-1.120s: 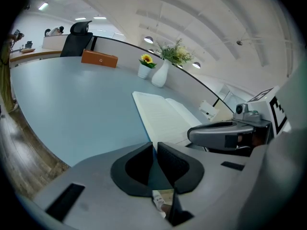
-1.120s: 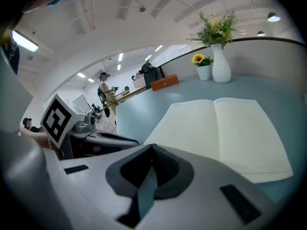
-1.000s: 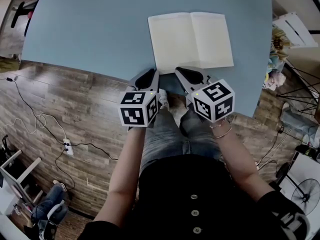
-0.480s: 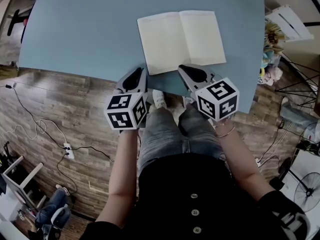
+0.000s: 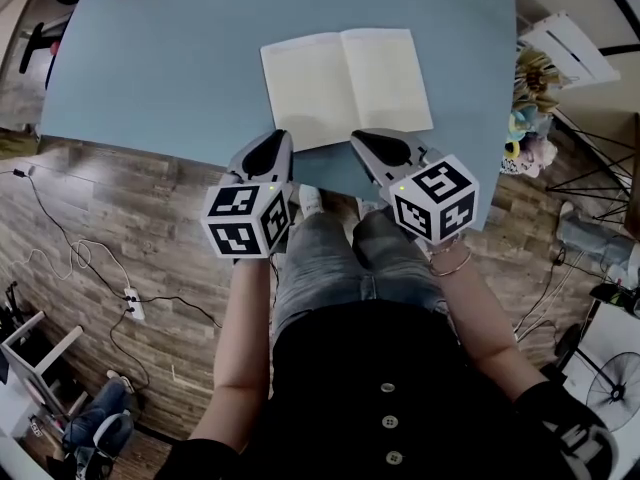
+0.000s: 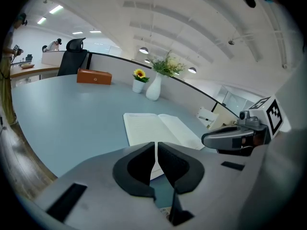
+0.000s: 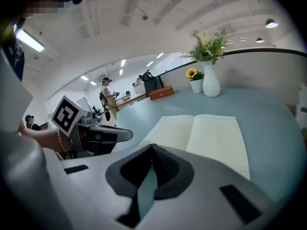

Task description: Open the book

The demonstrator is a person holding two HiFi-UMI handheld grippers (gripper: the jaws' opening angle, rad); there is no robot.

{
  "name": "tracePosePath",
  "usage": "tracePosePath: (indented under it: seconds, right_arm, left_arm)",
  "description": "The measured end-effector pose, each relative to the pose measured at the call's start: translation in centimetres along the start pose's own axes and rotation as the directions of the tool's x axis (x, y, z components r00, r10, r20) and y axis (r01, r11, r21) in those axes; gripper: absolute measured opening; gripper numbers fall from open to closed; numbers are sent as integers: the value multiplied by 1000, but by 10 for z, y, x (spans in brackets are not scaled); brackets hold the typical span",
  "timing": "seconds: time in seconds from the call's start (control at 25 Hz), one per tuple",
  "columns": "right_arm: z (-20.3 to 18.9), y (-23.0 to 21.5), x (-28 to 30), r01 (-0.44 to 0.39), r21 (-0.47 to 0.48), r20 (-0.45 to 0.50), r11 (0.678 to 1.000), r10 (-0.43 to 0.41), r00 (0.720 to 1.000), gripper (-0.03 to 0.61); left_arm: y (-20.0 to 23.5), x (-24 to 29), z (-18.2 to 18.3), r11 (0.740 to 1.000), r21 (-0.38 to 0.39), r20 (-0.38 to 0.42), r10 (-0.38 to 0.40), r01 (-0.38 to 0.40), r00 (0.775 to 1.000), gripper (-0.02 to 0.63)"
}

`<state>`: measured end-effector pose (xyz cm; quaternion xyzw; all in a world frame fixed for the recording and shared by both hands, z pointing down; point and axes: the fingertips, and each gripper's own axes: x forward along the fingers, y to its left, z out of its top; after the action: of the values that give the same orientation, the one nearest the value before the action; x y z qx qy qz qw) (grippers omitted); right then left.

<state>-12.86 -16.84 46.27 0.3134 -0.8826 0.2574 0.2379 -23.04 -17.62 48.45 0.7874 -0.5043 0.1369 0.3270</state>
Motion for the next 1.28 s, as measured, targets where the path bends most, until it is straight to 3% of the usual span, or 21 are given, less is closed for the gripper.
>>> tracePosePath:
  seconds: [0.48, 0.68, 1.04, 1.28]
  right_arm:
    - [23, -4, -32, -26, -69, 63, 997, 30, 998, 3]
    - [38, -11, -46, -27, -88, 103, 996, 36, 994, 3]
    - [61, -9, -62, -55, -123, 153, 991, 74, 985, 3]
    - [74, -11, -72, -60, -146, 177, 987, 86, 980, 3]
  left_arm:
    - [-54, -7, 18, 997, 29, 49, -67, 65, 997, 15]
    - [-72, -9, 32, 993, 93, 50, -81, 76, 995, 15]
    - [-92, -15, 63, 988, 133, 107, -97, 82, 990, 14]
    - [-109, -9, 70, 976, 187, 91, -131, 112, 987, 14]
